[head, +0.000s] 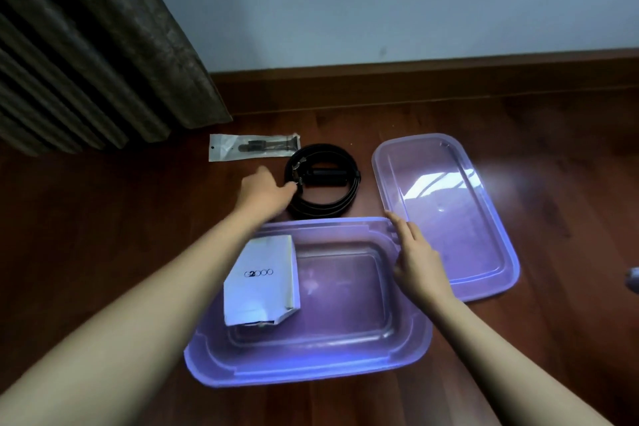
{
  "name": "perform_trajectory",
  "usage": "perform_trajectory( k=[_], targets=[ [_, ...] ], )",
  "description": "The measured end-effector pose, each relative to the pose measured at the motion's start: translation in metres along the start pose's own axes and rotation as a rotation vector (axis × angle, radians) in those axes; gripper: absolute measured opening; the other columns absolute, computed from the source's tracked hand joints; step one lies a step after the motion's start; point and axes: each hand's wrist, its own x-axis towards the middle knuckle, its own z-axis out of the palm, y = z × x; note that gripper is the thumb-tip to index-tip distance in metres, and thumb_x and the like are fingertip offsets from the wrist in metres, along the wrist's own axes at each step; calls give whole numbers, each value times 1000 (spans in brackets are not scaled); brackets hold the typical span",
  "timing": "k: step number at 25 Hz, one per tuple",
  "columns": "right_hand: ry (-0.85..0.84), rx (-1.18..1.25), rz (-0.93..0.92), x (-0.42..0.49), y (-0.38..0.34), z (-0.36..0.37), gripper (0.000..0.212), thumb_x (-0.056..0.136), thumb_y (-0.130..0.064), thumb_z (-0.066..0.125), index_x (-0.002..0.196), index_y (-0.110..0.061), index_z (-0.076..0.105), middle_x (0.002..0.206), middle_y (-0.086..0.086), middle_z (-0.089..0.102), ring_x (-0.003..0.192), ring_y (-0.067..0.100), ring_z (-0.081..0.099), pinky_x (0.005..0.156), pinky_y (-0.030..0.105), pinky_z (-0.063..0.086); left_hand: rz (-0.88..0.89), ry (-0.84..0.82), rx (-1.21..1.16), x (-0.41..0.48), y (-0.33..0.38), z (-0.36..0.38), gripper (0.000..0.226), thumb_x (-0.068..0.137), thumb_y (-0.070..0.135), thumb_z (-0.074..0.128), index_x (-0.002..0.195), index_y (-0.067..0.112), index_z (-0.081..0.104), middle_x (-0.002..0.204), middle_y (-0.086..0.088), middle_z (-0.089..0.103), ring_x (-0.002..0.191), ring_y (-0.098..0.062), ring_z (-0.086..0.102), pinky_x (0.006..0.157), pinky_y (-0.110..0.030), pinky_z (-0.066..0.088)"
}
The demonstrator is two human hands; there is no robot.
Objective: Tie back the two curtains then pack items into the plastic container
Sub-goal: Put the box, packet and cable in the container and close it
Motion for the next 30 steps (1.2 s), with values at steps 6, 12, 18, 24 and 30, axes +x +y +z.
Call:
perform_trajectory(
  k=[6,12,18,24,30],
  targets=[
    [-24,-29,30,-1,-5,-3,77,78,1,43,144,-34,25,132,-1,43,98,36,57,64,37,42,-298,-104,-146,57,8,55,73,79,25,73,134,4,32,134,-18,46,109,-37,58,63,-39,59],
    [-37,-9,53,-1,-7,-5,79,77,2,44,143,-36,26,134,-3,42,101,35,56,69,41,47,-270,-92,-460,70,-2,54,39,84,0,61,119,10,49,129,-18,47,104,-39,60,70,-45,58],
    [18,294,18,3,4,0,56,84,-14,36,134,-39,40,132,-7,50,116,17,52,94,39,45,106,-191,-574,40,6,0,53,76,7,66,125,22,50,115,-11,60,88,-31,64,71,-45,58],
    [15,694,48,5,9,4,43,90,-30,37,128,-19,55,132,-3,57,125,12,49,110,35,36,713,-438,276,-26,19,-23,37,75,19,66,108,31,56,77,1,59,72,-18,58,67,-29,48],
    [-18,564,39,0,2,0,49,80,-52,51,127,-39,45,122,-7,56,114,9,54,100,33,44,762,-258,753,-70,15,43,33,89,4,43,120,11,45,110,-21,55,101,-41,55,71,-39,38]
  ],
)
